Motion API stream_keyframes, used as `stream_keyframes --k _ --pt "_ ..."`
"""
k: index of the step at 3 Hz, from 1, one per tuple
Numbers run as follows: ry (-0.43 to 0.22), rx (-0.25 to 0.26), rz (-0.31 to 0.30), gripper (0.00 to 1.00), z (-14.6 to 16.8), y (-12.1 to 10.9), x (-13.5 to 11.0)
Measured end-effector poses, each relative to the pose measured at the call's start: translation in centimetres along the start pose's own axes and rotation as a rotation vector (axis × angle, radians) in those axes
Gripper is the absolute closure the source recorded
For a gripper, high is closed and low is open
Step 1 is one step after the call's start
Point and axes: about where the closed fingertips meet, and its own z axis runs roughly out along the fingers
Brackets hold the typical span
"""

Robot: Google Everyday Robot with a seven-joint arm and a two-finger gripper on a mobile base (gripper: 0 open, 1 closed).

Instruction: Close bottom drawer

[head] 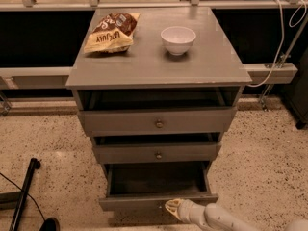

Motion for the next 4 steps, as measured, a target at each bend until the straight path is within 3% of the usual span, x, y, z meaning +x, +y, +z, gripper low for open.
stream_keyframes --k 1,2,3,4 --pt "-0.026 0.064 -0.019 1.00 1.2 -3.1 -1.8" --pt "-0.032 0.082 -0.033 1.00 2.4 -4.7 -2.9" --pt "-0.046 0.020 -0.027 1.00 3.4 -5.1 -2.9" --pt "-0.084 -0.038 -0.030 1.00 3.4 -3.8 -3.9"
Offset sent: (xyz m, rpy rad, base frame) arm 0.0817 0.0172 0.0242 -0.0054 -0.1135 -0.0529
